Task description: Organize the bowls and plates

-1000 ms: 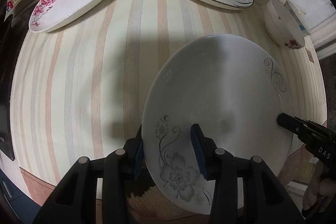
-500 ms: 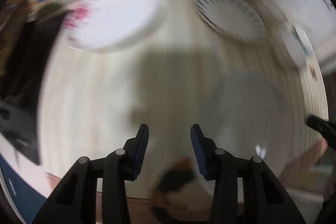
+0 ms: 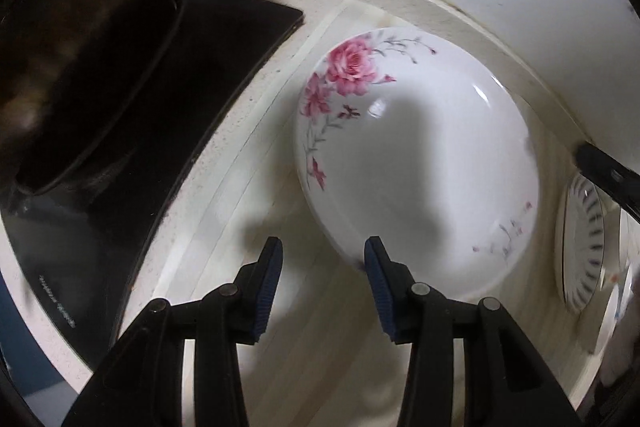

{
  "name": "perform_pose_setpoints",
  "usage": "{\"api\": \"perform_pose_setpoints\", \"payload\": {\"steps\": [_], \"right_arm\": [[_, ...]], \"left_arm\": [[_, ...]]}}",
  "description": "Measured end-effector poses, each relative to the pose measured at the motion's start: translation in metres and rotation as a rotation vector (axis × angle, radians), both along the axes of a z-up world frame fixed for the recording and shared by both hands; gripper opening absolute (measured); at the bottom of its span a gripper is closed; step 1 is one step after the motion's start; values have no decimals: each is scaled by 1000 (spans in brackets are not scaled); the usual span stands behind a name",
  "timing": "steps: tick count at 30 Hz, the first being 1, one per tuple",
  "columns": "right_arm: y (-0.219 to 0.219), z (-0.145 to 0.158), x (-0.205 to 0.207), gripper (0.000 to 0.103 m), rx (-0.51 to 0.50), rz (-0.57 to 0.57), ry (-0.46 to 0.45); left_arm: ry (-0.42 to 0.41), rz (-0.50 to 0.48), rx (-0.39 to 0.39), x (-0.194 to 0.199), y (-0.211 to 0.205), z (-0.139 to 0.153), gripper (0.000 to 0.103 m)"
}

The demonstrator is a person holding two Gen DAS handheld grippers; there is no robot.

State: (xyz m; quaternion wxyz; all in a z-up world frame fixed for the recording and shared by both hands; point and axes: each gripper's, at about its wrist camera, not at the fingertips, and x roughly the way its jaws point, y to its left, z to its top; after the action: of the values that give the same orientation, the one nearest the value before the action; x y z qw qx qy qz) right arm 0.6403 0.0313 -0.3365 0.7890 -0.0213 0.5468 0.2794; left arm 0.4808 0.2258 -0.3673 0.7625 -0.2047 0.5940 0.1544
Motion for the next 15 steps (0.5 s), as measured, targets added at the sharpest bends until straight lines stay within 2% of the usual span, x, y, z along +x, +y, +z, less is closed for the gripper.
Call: {"api": "perform_pose_setpoints", "payload": {"steps": [3, 8, 10, 11, 15], "right_arm": [[16, -23, 26, 35, -22, 13, 17], [27, -59, 47, 32, -31, 14, 100], [29, -70, 51, 23, -31, 10, 131], [31, -73, 52, 21, -37, 12, 131], [33, -76, 48, 19, -43, 41, 78]], "left_arm": [[17, 14, 5, 9, 0, -9, 40], [15, 28, -53, 18, 8, -19, 40], [-18, 27, -77, 22, 11, -19, 36], [-40, 22, -85, 23, 11, -18, 30], [-79, 6, -41, 21, 4, -13, 28]]}}
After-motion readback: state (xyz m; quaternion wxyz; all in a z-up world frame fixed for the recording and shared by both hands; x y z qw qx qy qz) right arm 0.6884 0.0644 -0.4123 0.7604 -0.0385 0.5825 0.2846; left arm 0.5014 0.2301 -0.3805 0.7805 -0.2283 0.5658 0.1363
